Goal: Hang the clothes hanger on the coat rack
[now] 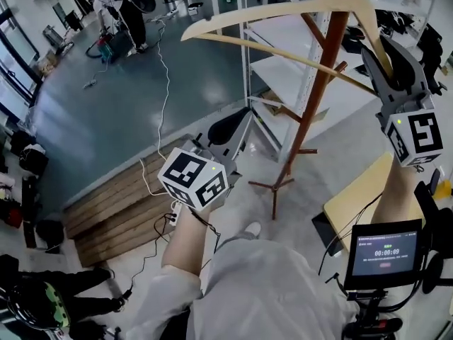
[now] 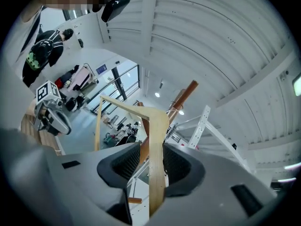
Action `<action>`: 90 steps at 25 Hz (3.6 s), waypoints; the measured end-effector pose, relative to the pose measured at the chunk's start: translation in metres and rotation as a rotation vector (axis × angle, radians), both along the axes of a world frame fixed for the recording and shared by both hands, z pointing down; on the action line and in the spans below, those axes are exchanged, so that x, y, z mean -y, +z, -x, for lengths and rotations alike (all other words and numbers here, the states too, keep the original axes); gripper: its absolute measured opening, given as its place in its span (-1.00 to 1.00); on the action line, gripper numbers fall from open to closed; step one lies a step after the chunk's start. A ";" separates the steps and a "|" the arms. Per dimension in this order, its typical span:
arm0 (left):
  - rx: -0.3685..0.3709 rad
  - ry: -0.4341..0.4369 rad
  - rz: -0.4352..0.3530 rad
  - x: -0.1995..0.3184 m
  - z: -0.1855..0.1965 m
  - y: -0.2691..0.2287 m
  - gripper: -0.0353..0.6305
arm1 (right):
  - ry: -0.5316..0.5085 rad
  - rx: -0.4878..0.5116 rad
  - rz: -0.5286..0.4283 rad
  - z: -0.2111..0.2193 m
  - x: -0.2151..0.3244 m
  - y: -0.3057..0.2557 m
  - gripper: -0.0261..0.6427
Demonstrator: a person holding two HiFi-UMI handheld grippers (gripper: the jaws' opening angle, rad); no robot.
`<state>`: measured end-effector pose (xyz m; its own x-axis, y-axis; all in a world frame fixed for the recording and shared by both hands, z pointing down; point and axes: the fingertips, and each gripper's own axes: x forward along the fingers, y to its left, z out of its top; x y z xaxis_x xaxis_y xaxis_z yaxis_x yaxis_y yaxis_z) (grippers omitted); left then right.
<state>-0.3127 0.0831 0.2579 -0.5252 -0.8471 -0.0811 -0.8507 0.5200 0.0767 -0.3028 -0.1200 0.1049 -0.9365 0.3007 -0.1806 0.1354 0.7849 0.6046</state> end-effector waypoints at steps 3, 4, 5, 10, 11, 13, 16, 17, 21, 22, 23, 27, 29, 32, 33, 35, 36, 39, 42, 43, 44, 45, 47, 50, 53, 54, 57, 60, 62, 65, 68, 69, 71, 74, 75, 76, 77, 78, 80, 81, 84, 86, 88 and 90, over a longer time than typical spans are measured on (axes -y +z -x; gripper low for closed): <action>-0.016 0.050 0.007 0.012 -0.010 0.009 -0.89 | 0.036 0.003 0.034 -0.005 0.005 0.003 -0.51; -0.019 0.066 0.007 0.012 -0.017 0.011 -0.89 | 0.044 0.007 0.043 -0.011 0.003 0.003 -0.51; -0.021 0.083 0.008 0.010 -0.026 0.011 -0.89 | 0.053 0.014 0.046 -0.018 -0.002 0.002 -0.51; -0.027 0.135 0.005 0.008 -0.048 0.010 -0.89 | 0.079 0.020 0.028 -0.038 -0.018 -0.001 -0.51; -0.030 0.141 0.005 0.012 -0.046 0.010 -0.89 | 0.077 0.033 0.031 -0.038 -0.016 -0.002 -0.51; -0.033 0.155 0.006 0.021 -0.045 0.006 -0.89 | 0.076 0.069 0.039 -0.039 -0.013 -0.008 -0.51; -0.037 0.176 0.010 0.023 -0.056 0.003 -0.89 | 0.072 0.101 0.047 -0.051 -0.018 -0.017 -0.51; -0.038 0.184 0.010 0.021 -0.063 0.002 -0.89 | 0.066 0.103 0.054 -0.058 -0.022 -0.019 -0.51; -0.033 0.207 0.010 0.016 -0.080 -0.002 -0.89 | 0.043 0.120 0.086 -0.085 -0.031 -0.028 -0.51; -0.032 0.211 0.012 0.018 -0.081 -0.002 -0.89 | 0.041 0.128 0.090 -0.089 -0.031 -0.030 -0.51; -0.031 0.215 0.012 0.020 -0.081 -0.002 -0.89 | 0.039 0.134 0.095 -0.091 -0.030 -0.032 -0.51; -0.028 0.244 0.014 0.033 -0.080 0.005 -0.89 | 0.018 0.164 0.135 -0.100 -0.023 -0.035 -0.51; -0.027 0.262 0.018 0.041 -0.080 0.008 -0.89 | -0.011 0.191 0.168 -0.109 -0.022 -0.040 -0.51; -0.025 0.288 0.019 0.052 -0.083 0.010 -0.89 | -0.073 0.221 0.223 -0.125 -0.022 -0.050 -0.51; -0.023 0.296 0.019 0.056 -0.084 0.010 -0.89 | -0.087 0.226 0.236 -0.130 -0.021 -0.052 -0.51; -0.019 0.314 0.018 0.063 -0.086 0.011 -0.89 | -0.096 0.233 0.244 -0.139 -0.020 -0.055 -0.51; -0.018 0.323 0.017 0.066 -0.086 0.010 -0.89 | -0.096 0.238 0.244 -0.142 -0.020 -0.056 -0.51; -0.016 0.353 0.012 0.075 -0.084 0.009 -0.89 | -0.084 0.238 0.239 -0.146 -0.019 -0.056 -0.51; -0.011 0.393 0.010 0.088 -0.085 0.009 -0.89 | -0.056 0.221 0.223 -0.147 -0.016 -0.046 -0.51; -0.010 0.410 0.010 0.094 -0.087 0.009 -0.89 | -0.047 0.213 0.221 -0.147 -0.014 -0.040 -0.51; -0.009 0.429 0.010 0.100 -0.089 0.010 -0.89 | -0.036 0.203 0.222 -0.148 -0.011 -0.034 -0.51; -0.010 0.449 0.010 0.107 -0.092 0.011 -0.89 | -0.023 0.193 0.225 -0.150 -0.008 -0.028 -0.51; -0.014 0.496 0.012 0.123 -0.101 0.014 -0.89 | 0.007 0.173 0.242 -0.155 0.000 -0.013 -0.51; -0.032 0.571 0.014 0.148 -0.118 0.022 -0.89 | 0.052 0.143 0.281 -0.166 0.013 0.011 -0.51; -0.059 0.645 0.021 0.173 -0.134 0.038 -0.89 | 0.106 0.105 0.313 -0.174 0.027 0.042 -0.52; -0.068 0.670 0.024 0.181 -0.140 0.043 -0.89 | 0.125 0.092 0.324 -0.178 0.032 0.053 -0.52; -0.094 0.749 0.032 0.203 -0.161 0.058 -0.89 | 0.193 0.059 0.363 -0.193 0.048 0.085 -0.52; -0.116 0.824 0.039 0.224 -0.184 0.067 -0.89 | 0.278 0.032 0.401 -0.214 0.061 0.113 -0.52; -0.129 0.869 0.042 0.238 -0.197 0.073 -0.89 | 0.340 0.015 0.419 -0.228 0.069 0.133 -0.52; -0.148 0.927 0.042 0.258 -0.211 0.082 -0.89 | 0.428 -0.004 0.448 -0.244 0.083 0.161 -0.52; -0.167 0.977 0.044 0.278 -0.225 0.091 -0.89 | 0.500 -0.019 0.485 -0.261 0.097 0.185 -0.52; -0.175 1.000 0.047 0.284 -0.231 0.094 -0.89 | 0.528 -0.022 0.497 -0.269 0.101 0.192 -0.52; -0.191 1.053 0.061 0.292 -0.246 0.102 -0.89 | 0.593 -0.026 0.524 -0.286 0.107 0.205 -0.52; -0.224 1.108 0.078 0.301 -0.264 0.115 -0.89 | 0.670 -0.028 0.565 -0.309 0.114 0.223 -0.52; -0.236 1.118 0.080 0.305 -0.268 0.118 -0.89 | 0.688 -0.030 0.577 -0.315 0.117 0.228 -0.52; -0.247 1.127 0.082 0.308 -0.271 0.120 -0.89 | 0.704 -0.031 0.588 -0.320 0.121 0.232 -0.52; -0.256 1.137 0.087 0.311 -0.274 0.123 -0.89 | 0.719 -0.034 0.596 -0.324 0.123 0.236 -0.52; -0.262 1.147 0.094 0.315 -0.277 0.127 -0.89 | 0.735 -0.039 0.601 -0.328 0.126 0.240 -0.52; -0.270 1.170 0.111 0.320 -0.284 0.134 -0.89 | 0.765 -0.051 0.604 -0.334 0.129 0.249 -0.52; -0.274 1.182 0.117 0.323 -0.287 0.137 -0.89 | 0.776 -0.055 0.606 -0.336 0.130 0.252 -0.52; -0.284 1.212 0.123 0.331 -0.295 0.138 -0.89 | 0.799 -0.061 0.620 -0.340 0.132 0.255 -0.52; -0.283 1.230 0.130 0.333 -0.300 0.139 -0.89 | 0.814 -0.058 0.619 -0.343 0.134 0.255 -0.52; -0.277 1.239 0.137 0.335 -0.303 0.140 -0.89 | 0.825 -0.048 0.619 -0.347 0.137 0.255 -0.52; -0.273 1.241 0.137 0.337 -0.303 0.140 -0.89 | 0.829 -0.042 0.622 -0.349 0.138 0.254 -0.52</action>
<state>-0.0095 -0.2539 0.3975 0.6351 -0.7718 0.0306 -0.7342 -0.5910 0.3342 0.0460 -0.2584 0.3593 -0.8160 -0.5762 -0.0453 -0.5780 0.8132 0.0675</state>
